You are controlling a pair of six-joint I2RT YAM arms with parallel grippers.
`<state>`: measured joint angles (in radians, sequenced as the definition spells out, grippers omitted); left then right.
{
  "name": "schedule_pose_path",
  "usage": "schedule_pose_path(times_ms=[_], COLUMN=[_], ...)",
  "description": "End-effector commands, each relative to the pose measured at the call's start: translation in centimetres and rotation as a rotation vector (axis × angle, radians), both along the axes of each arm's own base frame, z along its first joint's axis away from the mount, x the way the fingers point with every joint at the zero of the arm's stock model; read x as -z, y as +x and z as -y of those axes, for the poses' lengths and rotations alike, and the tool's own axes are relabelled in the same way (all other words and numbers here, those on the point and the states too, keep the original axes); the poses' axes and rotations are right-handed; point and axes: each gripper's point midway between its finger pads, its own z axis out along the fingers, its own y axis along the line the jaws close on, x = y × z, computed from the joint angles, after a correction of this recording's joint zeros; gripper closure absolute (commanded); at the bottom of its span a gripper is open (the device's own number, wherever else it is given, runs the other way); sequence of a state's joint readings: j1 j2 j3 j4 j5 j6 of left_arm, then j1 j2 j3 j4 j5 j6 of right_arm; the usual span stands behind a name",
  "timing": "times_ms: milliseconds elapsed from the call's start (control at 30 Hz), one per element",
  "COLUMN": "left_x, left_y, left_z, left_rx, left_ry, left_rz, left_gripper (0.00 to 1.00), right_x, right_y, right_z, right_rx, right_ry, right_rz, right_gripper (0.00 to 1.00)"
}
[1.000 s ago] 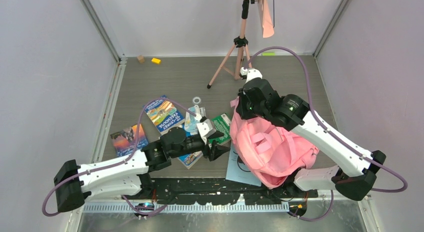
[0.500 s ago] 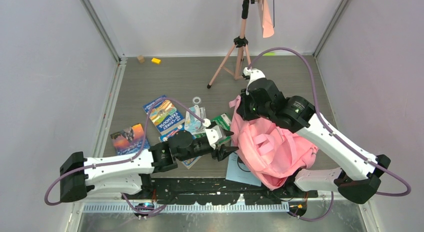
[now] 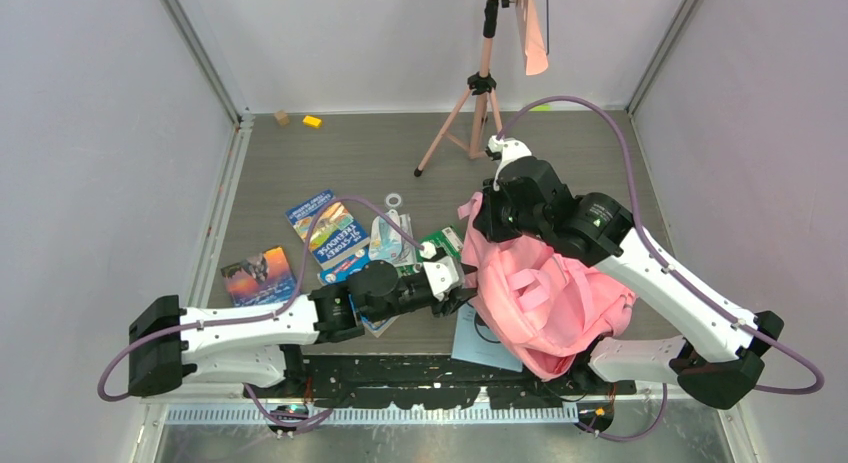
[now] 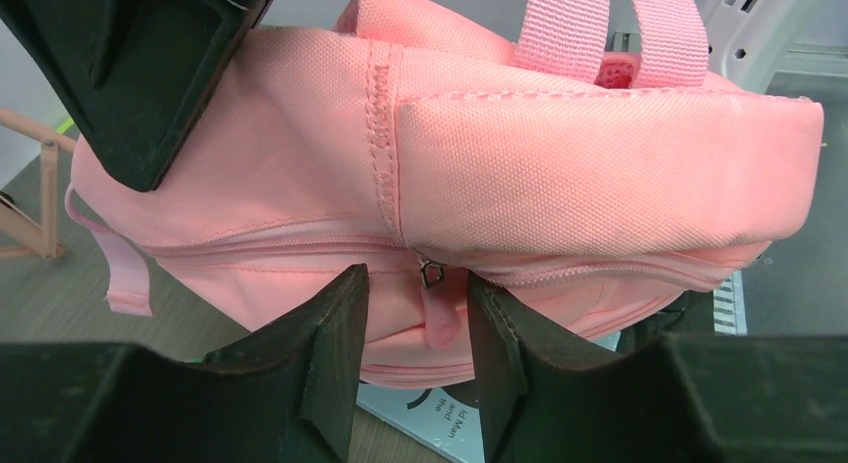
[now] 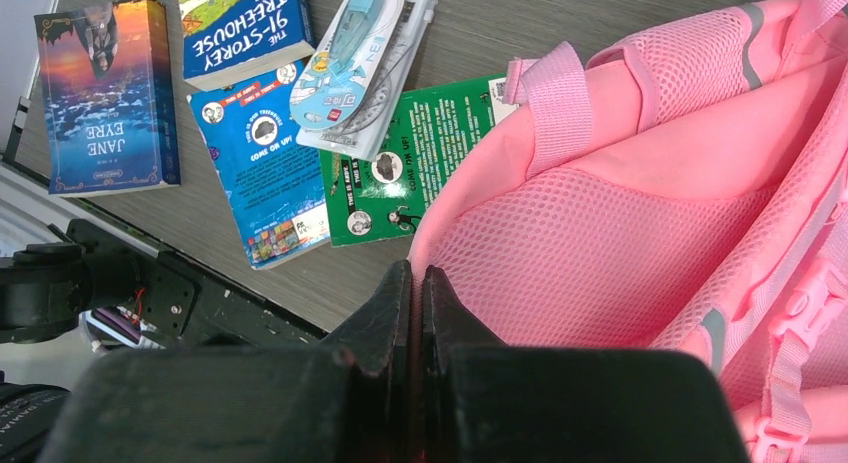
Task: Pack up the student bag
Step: Unzip the student bag at the center of the board.
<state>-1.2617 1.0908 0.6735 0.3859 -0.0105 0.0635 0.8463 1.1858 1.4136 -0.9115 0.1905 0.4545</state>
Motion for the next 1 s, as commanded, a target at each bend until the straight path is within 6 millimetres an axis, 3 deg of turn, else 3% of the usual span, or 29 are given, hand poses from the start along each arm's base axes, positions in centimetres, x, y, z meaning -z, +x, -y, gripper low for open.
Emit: schedule_pose_path(times_ms=[0, 333, 500, 967], left_x=[-4.2, -2.9, -2.8, -2.4], left_y=[0.1, -0.1, 0.2, 3.6], left_z=[0.8, 0.5, 0.4, -0.7], left_rx=[0.006, 0.008, -0.013, -0.187], left_ry=[-0.103, -0.063, -0.052, 0.044], left_rz=[0.059, 0.022, 0.015, 0.042], left_gripper=[0.61, 1.00, 1.00, 1.00], right_x=[-3.0, -3.3, -3.0, -1.5], right_y=[-0.3, -0.4, -0.8, -3.2], right_z=[-0.6, 0.1, 0.4, 0.2], right_rx=[-0.022, -0.019, -0.047, -0.194], right_ry=[0.112, 0.102, 0.069, 0.014], right_rz=[0.060, 0.074, 0.069, -0.015], right_gripper=[1.00, 1.00, 1.00, 1.00])
